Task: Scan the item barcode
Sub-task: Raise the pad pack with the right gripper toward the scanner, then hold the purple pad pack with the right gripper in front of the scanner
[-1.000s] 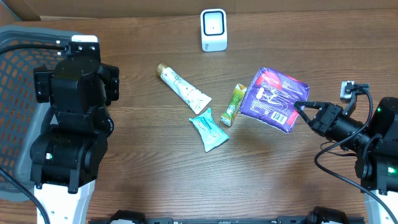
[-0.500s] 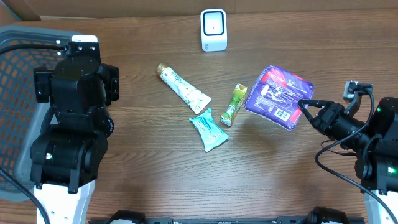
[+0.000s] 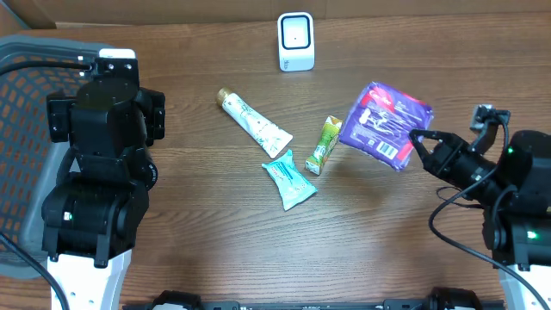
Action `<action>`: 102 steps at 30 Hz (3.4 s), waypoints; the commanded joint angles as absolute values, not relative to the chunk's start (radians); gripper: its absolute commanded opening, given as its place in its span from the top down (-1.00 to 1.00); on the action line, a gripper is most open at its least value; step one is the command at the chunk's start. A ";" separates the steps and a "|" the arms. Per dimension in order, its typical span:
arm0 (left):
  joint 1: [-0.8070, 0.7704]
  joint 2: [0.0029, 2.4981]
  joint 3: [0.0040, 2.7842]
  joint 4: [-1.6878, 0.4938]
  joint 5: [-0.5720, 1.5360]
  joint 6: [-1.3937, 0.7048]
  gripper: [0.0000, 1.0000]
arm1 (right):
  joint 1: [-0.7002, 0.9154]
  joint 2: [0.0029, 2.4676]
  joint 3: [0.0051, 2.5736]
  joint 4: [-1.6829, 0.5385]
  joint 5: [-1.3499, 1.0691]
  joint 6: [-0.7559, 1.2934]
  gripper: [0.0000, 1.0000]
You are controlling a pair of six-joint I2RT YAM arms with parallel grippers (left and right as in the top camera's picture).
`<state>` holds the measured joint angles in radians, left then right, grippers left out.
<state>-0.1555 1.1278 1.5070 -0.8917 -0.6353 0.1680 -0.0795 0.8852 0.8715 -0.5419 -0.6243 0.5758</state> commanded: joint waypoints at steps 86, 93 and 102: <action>-0.156 1.119 1.508 -0.891 -0.631 0.176 -0.99 | 0.368 2.425 1.619 0.910 -0.025 -0.982 0.92; -0.156 1.119 1.508 -0.891 -0.631 0.176 -0.99 | 0.393 2.449 1.619 0.845 -0.024 -0.995 0.92; -0.156 1.119 1.508 -0.891 -0.631 0.176 -0.99 | 0.442 2.449 1.618 0.696 -0.024 -0.995 0.92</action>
<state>-0.1555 1.1278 1.5070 -0.8944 -0.6323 0.1680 0.4236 2.4294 1.6035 0.7063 -0.0212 -1.0016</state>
